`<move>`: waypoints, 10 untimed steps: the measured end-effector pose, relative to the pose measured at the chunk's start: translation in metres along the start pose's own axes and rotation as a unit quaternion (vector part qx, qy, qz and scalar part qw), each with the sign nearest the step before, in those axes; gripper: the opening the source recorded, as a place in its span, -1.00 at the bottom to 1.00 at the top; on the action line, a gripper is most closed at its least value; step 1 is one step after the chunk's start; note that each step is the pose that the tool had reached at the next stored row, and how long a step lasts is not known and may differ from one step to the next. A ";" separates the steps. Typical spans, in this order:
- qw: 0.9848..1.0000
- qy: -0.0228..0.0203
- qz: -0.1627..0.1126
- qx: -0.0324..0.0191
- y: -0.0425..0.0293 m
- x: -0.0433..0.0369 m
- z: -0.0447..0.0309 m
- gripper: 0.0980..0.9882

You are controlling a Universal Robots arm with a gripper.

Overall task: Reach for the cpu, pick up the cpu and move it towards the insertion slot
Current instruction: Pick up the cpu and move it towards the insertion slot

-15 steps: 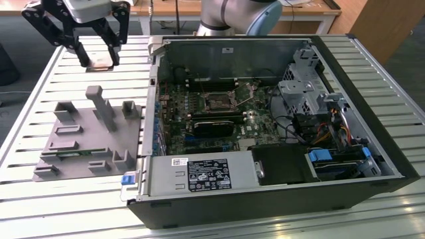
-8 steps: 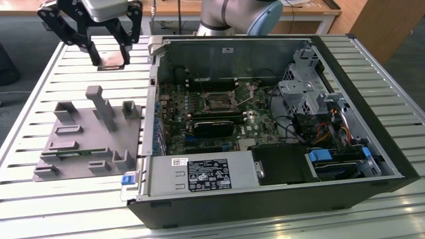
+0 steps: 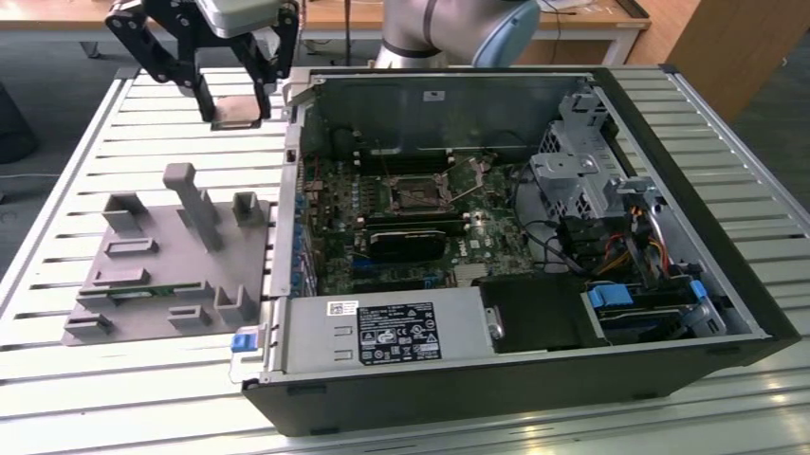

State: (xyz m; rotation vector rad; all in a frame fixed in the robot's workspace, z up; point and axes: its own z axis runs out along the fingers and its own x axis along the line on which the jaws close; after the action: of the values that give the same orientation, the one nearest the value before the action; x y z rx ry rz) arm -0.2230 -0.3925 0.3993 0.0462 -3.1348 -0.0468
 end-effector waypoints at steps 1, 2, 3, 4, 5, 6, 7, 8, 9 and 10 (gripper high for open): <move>1.000 0.000 0.000 0.000 0.0008 -0.0023 0.0000 0.00; 1.000 0.000 0.000 0.000 0.0015 -0.0043 0.0001 0.00; 1.000 0.000 0.000 0.000 0.0023 -0.0063 0.0002 0.00; 1.000 0.000 0.000 0.000 0.0032 -0.0082 0.0002 0.00; 1.000 0.000 0.000 0.000 0.0042 -0.0100 0.0003 0.00; 1.000 0.000 0.000 0.000 0.0052 -0.0118 0.0003 0.00; 1.000 0.000 0.000 0.000 0.0064 -0.0136 0.0004 0.00; 1.000 0.000 0.001 0.000 0.0077 -0.0153 0.0005 0.00; 1.000 0.000 0.001 0.000 0.0090 -0.0169 0.0006 0.00; 1.000 0.000 0.001 0.000 0.0104 -0.0184 0.0006 0.00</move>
State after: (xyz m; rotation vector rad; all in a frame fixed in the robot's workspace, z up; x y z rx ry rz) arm -0.2049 -0.3816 0.3989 0.0439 -3.1347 -0.0467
